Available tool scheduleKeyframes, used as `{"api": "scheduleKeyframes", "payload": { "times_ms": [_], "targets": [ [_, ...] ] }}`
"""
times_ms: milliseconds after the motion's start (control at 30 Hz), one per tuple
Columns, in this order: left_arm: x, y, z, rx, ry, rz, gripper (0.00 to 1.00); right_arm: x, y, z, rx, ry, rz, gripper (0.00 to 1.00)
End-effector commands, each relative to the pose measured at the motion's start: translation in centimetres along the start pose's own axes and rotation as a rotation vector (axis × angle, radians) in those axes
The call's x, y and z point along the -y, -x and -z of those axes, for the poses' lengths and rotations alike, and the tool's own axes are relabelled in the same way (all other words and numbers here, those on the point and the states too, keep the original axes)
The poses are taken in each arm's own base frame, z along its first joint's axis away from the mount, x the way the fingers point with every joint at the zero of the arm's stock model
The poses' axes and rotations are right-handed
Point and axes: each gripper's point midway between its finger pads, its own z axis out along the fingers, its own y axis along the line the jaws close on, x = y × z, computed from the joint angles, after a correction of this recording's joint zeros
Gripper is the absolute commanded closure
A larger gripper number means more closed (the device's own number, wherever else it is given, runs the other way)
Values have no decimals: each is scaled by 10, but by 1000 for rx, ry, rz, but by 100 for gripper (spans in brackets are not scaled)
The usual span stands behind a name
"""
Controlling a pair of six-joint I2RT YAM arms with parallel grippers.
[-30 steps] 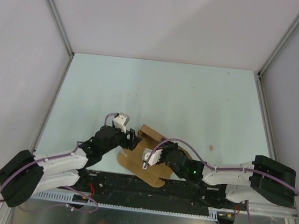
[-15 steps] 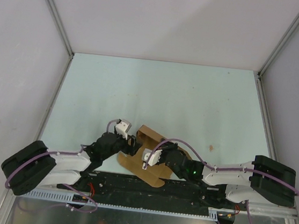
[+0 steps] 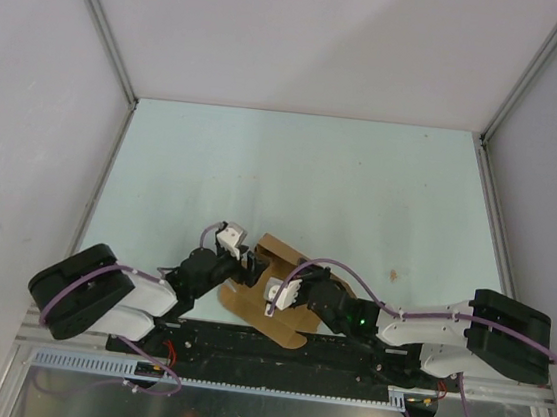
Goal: Fold the paper box
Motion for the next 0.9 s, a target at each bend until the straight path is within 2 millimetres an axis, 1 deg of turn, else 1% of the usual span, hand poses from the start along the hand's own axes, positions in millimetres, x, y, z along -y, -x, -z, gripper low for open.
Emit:
{"api": "scheduleKeyframes", "payload": {
  "times_ms": [0, 267, 300, 400, 467, 533, 600, 767, 800, 867],
  "targets": [
    [9, 13, -5, 71, -45, -23, 21, -16, 7, 2, 36, 53, -32, 100],
    [13, 18, -3, 118, -62, -13, 22, -20, 9, 8, 49, 73, -41, 100],
    [13, 16, -3, 115, -62, -14, 23, -22, 8, 9, 44, 78, -35, 100],
    [16, 19, -4, 132, -60, -11, 24, -25, 5, 10, 33, 77, -21, 100],
    [17, 16, -5, 126, -60, -13, 26, -29, 2, 12, 26, 81, -10, 100],
    [19, 11, -6, 114, -62, -16, 29, -32, 1, 13, 25, 85, -9, 100],
    [20, 9, -6, 111, -62, -22, 32, -34, 0, 14, 27, 85, -12, 97],
    [22, 6, -4, 106, -62, -27, 36, -36, 1, 14, 38, 89, -21, 91],
    [22, 4, -3, 103, -61, -29, 37, -37, 2, 15, 42, 91, -21, 89],
    [21, 4, -2, 104, -53, -30, 38, -39, 1, 15, 42, 99, -22, 86]
  ]
}}
